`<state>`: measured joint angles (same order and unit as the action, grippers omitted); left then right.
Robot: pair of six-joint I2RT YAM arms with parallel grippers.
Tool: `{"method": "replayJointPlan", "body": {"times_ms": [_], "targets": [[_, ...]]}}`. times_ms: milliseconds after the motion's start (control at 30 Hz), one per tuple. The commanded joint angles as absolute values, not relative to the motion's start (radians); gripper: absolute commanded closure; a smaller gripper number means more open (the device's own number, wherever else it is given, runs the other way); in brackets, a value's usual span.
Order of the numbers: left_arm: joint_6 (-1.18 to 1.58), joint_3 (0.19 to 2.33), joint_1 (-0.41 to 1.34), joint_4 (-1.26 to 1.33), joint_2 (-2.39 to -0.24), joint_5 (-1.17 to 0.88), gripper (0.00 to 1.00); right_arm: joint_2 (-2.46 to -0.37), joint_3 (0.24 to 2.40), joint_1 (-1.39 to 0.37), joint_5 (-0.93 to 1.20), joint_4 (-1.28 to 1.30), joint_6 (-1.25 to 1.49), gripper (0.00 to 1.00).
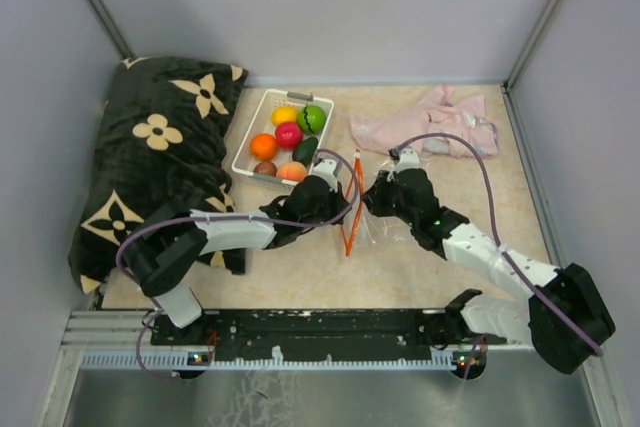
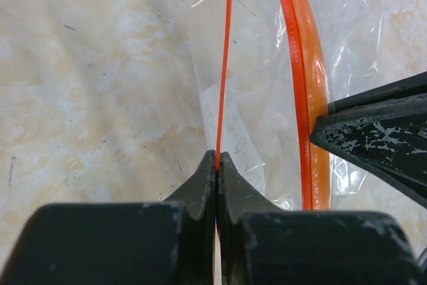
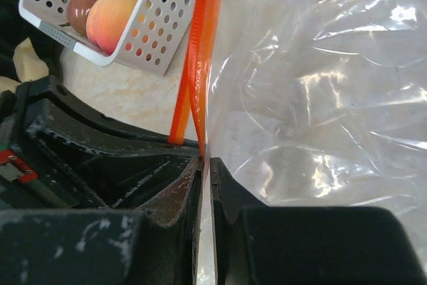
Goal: Place the food in the zip-top bag and seal the zipper
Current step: Open the zipper of the food storage bag.
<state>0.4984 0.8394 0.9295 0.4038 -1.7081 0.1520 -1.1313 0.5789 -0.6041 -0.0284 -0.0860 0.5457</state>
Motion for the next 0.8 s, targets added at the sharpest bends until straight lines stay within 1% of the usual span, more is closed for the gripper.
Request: {"method": "replayJointPlan", "body": {"times_ms": [0, 167, 367, 500, 600, 667, 767], "targets": [[0.457, 0.856, 0.926, 0.359, -1.62, 0.185, 1.0, -1.076, 0.651, -0.614, -0.087, -0.046, 0.511, 0.9], [0.445, 0.844, 0.953, 0.322, -1.547, 0.257, 1.0, -1.064, 0.695, -0.614, -0.102, 0.024, 0.496, 0.86], [0.403, 0.896, 0.999, 0.253, -1.516, 0.36, 1.0, -1.048, 0.758, -0.616, -0.064, 0.044, 0.503, 0.74], [0.351, 0.946, 1.053, 0.217, -1.513, 0.471, 1.0, -1.085, 0.832, -0.621, -0.068, 0.086, 0.52, 0.67], [0.308, 0.993, 1.088, 0.187, -1.529, 0.545, 1.0, -1.133, 0.895, -0.629, -0.084, 0.129, 0.525, 0.64], [0.291, 1.015, 1.101, 0.18, -1.533, 0.562, 1.0, -1.162, 0.928, -0.637, -0.109, 0.155, 0.523, 0.61], [0.283, 1.022, 1.114, 0.184, -1.531, 0.576, 1.0, -1.185, 0.952, -0.639, -0.169, 0.187, 0.516, 0.6]]}}
